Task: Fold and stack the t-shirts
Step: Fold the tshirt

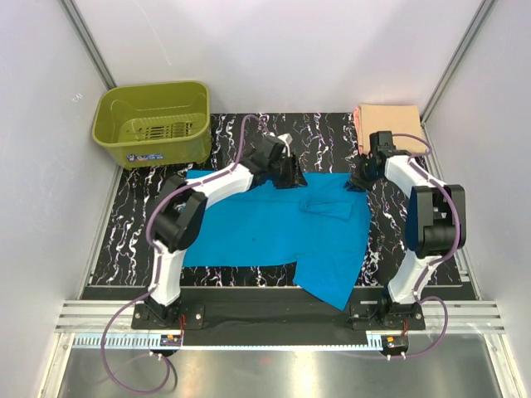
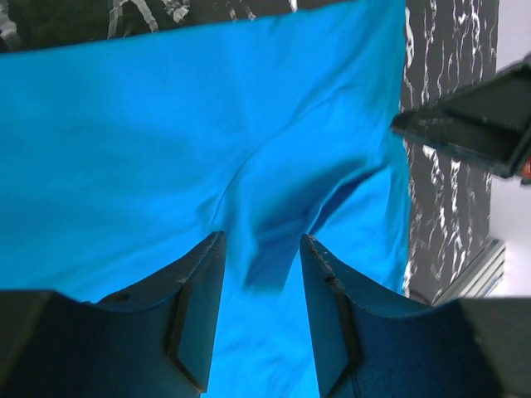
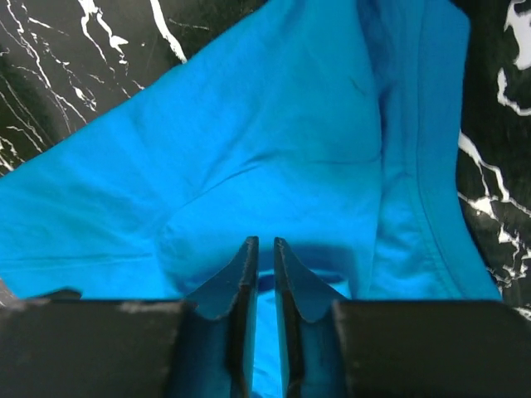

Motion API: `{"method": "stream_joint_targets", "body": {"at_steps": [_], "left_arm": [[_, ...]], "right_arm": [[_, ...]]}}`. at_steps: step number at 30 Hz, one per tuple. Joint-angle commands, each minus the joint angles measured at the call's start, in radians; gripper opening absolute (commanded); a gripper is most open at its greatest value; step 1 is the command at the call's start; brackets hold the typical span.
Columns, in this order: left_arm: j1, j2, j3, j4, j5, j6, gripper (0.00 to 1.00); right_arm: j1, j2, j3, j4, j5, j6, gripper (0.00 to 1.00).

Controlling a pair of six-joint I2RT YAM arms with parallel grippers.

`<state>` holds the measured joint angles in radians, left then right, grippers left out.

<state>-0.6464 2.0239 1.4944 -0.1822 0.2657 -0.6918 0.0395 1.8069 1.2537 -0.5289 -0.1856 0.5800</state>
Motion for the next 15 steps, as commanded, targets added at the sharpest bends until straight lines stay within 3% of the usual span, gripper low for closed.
{"method": "stream_joint_targets", "body": {"at_steps": [1, 4, 6, 10, 15], "left_arm": [[-0.015, 0.056, 0.127, 0.006, 0.03, -0.048, 0.47], [-0.035, 0.014, 0.103, -0.039, 0.027, 0.044, 0.53], [-0.048, -0.025, 0.083, -0.06, 0.004, 0.125, 0.57], [-0.081, -0.065, 0.081, -0.155, -0.065, 0.313, 0.62], [-0.128, -0.013, 0.115, -0.246, -0.082, 0.373, 0.58]], "right_arm": [[-0.012, 0.006, 0.056, -0.072, -0.021, -0.072, 0.3], [-0.023, -0.085, -0.023, -0.053, -0.031, -0.084, 0.46], [-0.026, -0.11, -0.054, -0.062, -0.037, -0.091, 0.5], [-0.03, -0.164, -0.138, -0.037, -0.075, -0.1, 0.52], [-0.033, -0.153, -0.163, 0.006, -0.109, -0.143, 0.5]]}}
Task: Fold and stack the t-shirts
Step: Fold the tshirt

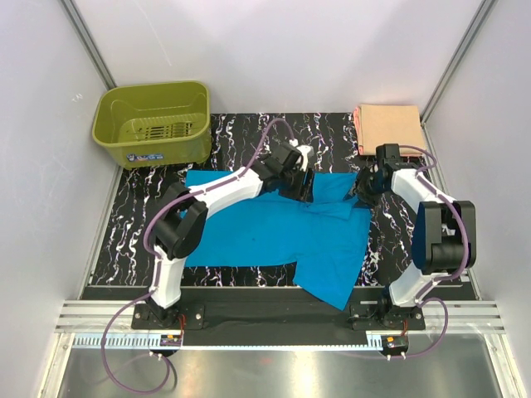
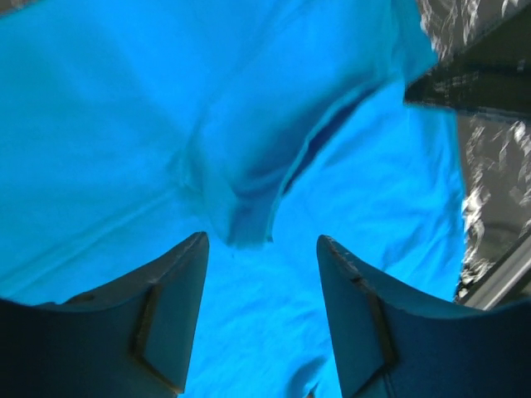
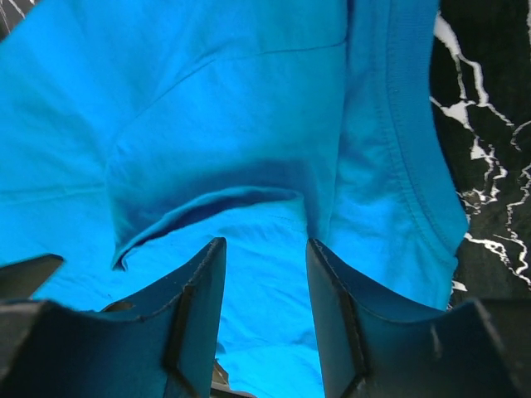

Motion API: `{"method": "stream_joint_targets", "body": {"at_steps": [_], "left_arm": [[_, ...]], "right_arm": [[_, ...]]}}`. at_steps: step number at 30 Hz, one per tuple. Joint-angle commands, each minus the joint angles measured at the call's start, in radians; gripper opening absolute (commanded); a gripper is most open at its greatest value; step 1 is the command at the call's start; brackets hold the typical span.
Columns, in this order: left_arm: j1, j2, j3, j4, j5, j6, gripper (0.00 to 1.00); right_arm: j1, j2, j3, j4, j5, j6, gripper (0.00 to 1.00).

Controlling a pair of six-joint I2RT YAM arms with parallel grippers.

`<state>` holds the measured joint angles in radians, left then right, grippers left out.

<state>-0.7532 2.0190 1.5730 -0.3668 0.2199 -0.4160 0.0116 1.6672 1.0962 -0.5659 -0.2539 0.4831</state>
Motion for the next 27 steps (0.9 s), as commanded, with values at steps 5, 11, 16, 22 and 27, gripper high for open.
{"method": "stream_joint_targets", "body": {"at_steps": [5, 11, 16, 22, 27], "left_arm": [[-0.052, 0.007, 0.035, -0.096, -0.045, 0.115, 0.57], [-0.052, 0.052, 0.087, -0.133, -0.051, 0.126, 0.57], [-0.052, 0.079, 0.122, -0.158, -0.06, 0.137, 0.58], [-0.052, 0.126, 0.179, -0.19, -0.062, 0.143, 0.58], [-0.052, 0.135, 0.193, -0.173, -0.054, 0.146, 0.59]], "right_arm": [[-0.005, 0.022, -0.007, 0.057, -0.053, -0.058, 0.48], [-0.005, 0.046, -0.012, 0.066, -0.044, -0.066, 0.45], [-0.005, 0.066, -0.009, 0.063, -0.033, -0.077, 0.45], [-0.033, 0.075, -0.007, 0.055, -0.019, -0.089, 0.45], [-0.033, 0.078, 0.002, 0.054, -0.028, -0.09, 0.44]]}}
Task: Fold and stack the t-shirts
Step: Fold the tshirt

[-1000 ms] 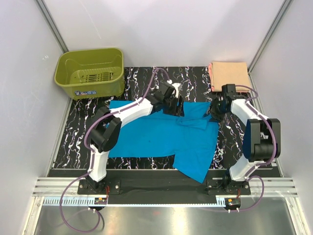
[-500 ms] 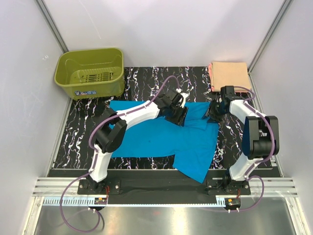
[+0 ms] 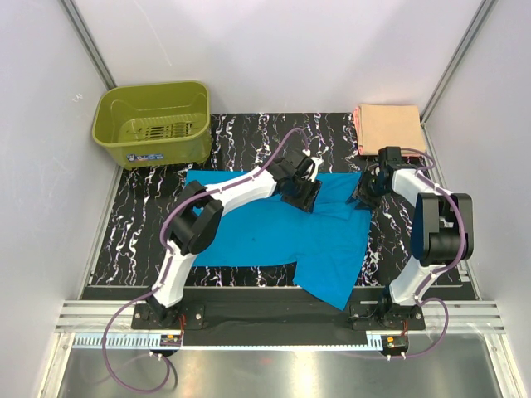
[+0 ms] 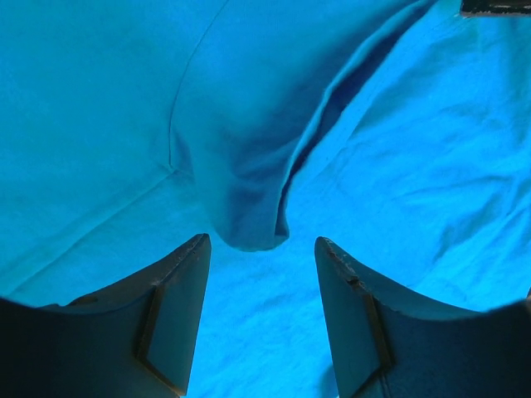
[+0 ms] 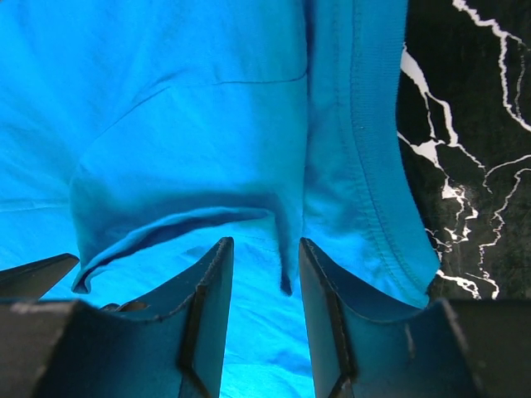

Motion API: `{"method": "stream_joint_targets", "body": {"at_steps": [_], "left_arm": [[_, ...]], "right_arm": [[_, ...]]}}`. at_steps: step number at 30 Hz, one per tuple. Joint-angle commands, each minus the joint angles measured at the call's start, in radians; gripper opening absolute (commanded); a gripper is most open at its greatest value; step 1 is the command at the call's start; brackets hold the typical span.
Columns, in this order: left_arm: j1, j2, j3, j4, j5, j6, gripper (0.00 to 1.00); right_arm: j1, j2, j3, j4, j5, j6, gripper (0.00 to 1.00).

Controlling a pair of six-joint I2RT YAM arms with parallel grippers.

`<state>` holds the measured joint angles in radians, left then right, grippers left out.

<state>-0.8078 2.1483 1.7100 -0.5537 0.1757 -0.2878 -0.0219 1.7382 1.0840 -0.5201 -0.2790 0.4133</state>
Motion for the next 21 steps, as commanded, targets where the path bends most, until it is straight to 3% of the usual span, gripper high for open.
{"method": "stream_joint_targets", "body": {"at_steps": [1, 10, 13, 18, 21], "left_arm": [[0.002, 0.01, 0.062, 0.011, -0.005, 0.018, 0.58], [0.004, 0.033, 0.097, 0.006, -0.012, 0.013, 0.52], [0.005, 0.038, 0.105, 0.0, -0.012, 0.013, 0.46], [0.012, 0.041, 0.117, -0.002, -0.027, 0.001, 0.36], [0.021, 0.045, 0.123, -0.002, -0.028, -0.011, 0.34]], "right_arm": [[0.0, 0.014, 0.014, 0.012, -0.009, -0.018, 0.44], [0.0, 0.047, 0.024, 0.046, -0.066, -0.011, 0.38], [0.0, 0.049, 0.037, 0.054, -0.078, -0.013, 0.3], [0.0, 0.05, 0.08, 0.054, -0.087, -0.025, 0.02], [0.0, 0.066, 0.115, 0.057, -0.095, -0.018, 0.0]]}}
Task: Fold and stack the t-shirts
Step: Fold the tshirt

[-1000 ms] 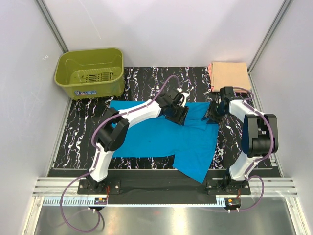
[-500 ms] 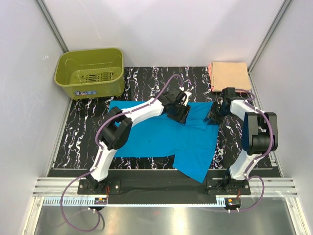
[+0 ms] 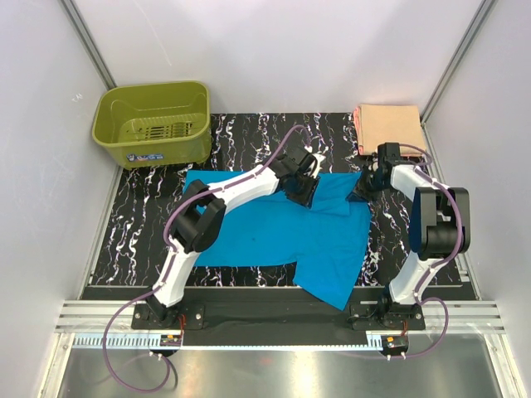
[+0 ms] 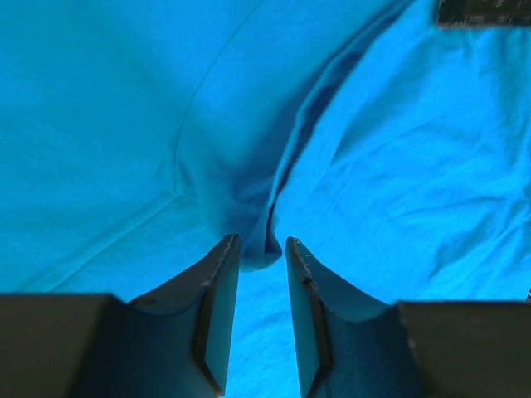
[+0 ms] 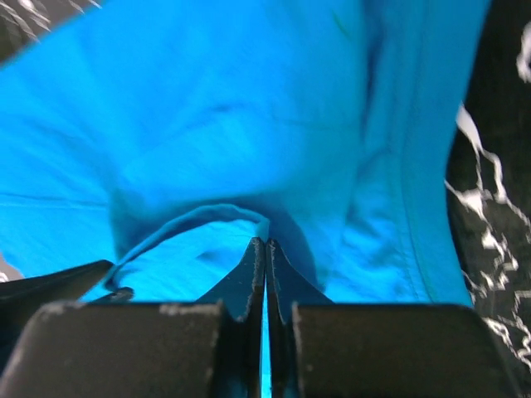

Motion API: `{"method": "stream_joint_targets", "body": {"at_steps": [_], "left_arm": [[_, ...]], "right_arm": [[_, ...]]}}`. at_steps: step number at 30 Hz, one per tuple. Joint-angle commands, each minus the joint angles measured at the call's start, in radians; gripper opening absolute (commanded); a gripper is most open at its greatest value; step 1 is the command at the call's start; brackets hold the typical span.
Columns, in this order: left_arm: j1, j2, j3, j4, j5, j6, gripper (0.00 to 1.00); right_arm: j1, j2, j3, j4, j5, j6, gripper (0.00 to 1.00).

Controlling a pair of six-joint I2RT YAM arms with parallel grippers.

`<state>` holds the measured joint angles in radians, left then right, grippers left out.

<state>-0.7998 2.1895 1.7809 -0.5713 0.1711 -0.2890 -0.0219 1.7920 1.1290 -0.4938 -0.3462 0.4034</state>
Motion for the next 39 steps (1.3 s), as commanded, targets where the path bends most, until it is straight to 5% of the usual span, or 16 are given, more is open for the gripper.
{"method": "stream_joint_targets", "body": {"at_steps": [1, 15, 16, 17, 18, 19, 20, 29, 39], "left_arm": [[0.019, 0.006, 0.057, 0.016, -0.025, -0.015, 0.33], [0.07, 0.052, 0.112, 0.039, -0.001, -0.105, 0.13], [0.071, 0.052, 0.117, 0.04, -0.001, -0.104, 0.26], [0.073, 0.047, 0.12, 0.045, 0.001, -0.101, 0.55], [0.073, 0.043, 0.118, 0.051, 0.004, -0.096, 0.56], [0.073, 0.035, 0.111, 0.065, 0.01, -0.093, 0.69], [0.073, 0.03, 0.1, 0.079, 0.024, -0.085, 0.71], [0.031, -0.017, 0.035, 0.145, 0.036, -0.021, 0.69], [-0.098, 0.049, 0.121, 0.064, -0.231, 0.036, 0.65]], "right_arm": [[0.0, 0.021, 0.081, 0.029, -0.031, -0.005, 0.0], [0.0, 0.144, 0.31, -0.012, -0.059, -0.011, 0.0], [0.0, 0.15, 0.319, -0.017, -0.059, -0.012, 0.0], [0.0, 0.159, 0.334, -0.025, -0.065, -0.017, 0.0], [0.0, 0.162, 0.339, -0.028, -0.065, -0.021, 0.0], [0.0, 0.162, 0.339, -0.029, -0.065, -0.023, 0.0], [0.0, 0.161, 0.339, -0.029, -0.063, -0.025, 0.0], [0.0, 0.162, 0.33, -0.025, -0.076, -0.009, 0.0], [0.0, 0.185, 0.35, -0.029, -0.077, 0.002, 0.0]]}}
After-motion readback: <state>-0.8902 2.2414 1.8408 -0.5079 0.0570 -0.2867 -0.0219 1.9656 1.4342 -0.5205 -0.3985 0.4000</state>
